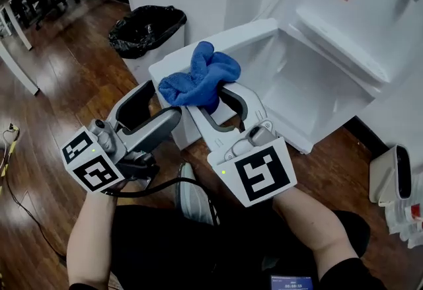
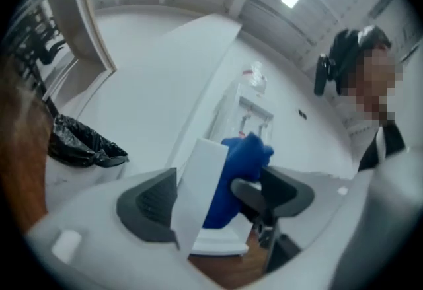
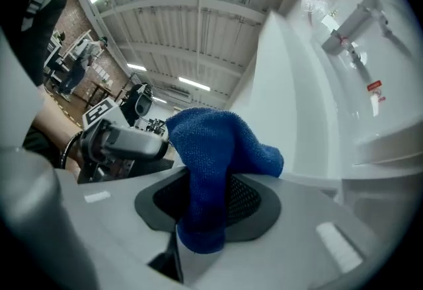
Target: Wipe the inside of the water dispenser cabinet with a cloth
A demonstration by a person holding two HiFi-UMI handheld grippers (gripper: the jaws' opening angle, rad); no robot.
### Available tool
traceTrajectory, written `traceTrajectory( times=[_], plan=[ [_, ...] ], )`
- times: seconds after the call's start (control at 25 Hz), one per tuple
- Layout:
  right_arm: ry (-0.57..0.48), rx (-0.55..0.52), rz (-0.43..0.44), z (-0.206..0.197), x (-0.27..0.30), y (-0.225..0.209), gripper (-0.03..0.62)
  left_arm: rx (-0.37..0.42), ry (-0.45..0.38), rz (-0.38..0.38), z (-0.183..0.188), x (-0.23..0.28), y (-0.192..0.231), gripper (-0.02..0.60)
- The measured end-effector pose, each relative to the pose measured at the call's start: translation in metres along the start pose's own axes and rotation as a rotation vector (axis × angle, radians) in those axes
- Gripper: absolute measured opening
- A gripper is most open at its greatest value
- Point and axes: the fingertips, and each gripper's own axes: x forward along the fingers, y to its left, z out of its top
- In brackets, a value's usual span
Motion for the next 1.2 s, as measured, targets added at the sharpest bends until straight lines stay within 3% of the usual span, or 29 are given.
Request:
traceTrajectory(
  times=[0.16, 0.24, 0.4, 0.52, 0.56, 0.6, 0.72, 0.8, 0.88, 1.0, 1.12, 1.2],
  plan=[
    [0.039, -0.124, 0.066, -0.015, 0.003, 0.026, 0.129, -0.024, -0.027, -0.015, 0.01, -0.002, 0.003, 0.395],
    [0.025, -0.116, 0.078, -0.021, 0.006, 0.034, 0.129, -0.007, -0.011, -0.013, 0.008, -0.001, 0.007, 0.378],
    [0.044, 0.009, 0.09, -0.049, 0.008, 0.033, 0.128, 0.035, 0.085, 0.017, -0.009, -0.002, 0.018, 0.343],
    [0.072, 0.206, -0.012, -0.082, 0.001, 0.004, 0.129, 0.135, 0.212, 0.012, -0.028, -0.014, 0.012, 0.339],
    [0.065, 0.239, -0.049, -0.086, -0.001, -0.006, 0.129, 0.161, 0.217, -0.002, -0.026, -0.02, 0.006, 0.335],
    [0.044, 0.232, -0.069, -0.082, -0.003, -0.012, 0.129, 0.171, 0.186, -0.012, -0.016, -0.026, 0.001, 0.331],
    [-0.084, 0.126, -0.041, -0.033, -0.003, -0.003, 0.129, 0.159, -0.025, 0.014, 0.041, -0.037, -0.003, 0.331],
    [-0.147, 0.074, 0.004, 0.0, -0.003, 0.019, 0.129, 0.16, -0.084, 0.042, 0.066, -0.034, 0.002, 0.331],
    [-0.091, -0.013, 0.057, -0.001, -0.002, 0.042, 0.129, 0.125, -0.043, 0.029, 0.065, -0.023, 0.009, 0.331],
    [0.059, -0.099, 0.135, -0.042, 0.005, 0.066, 0.129, 0.069, 0.106, 0.003, 0.036, -0.003, 0.022, 0.331],
    [0.166, -0.094, 0.188, -0.085, 0.01, 0.078, 0.129, 0.134, 0.226, 0.031, 0.008, 0.011, 0.026, 0.304],
    [0.221, -0.106, 0.216, -0.115, 0.013, 0.088, 0.129, 0.171, 0.229, 0.06, 0.003, 0.013, 0.027, 0.288]
  ],
)
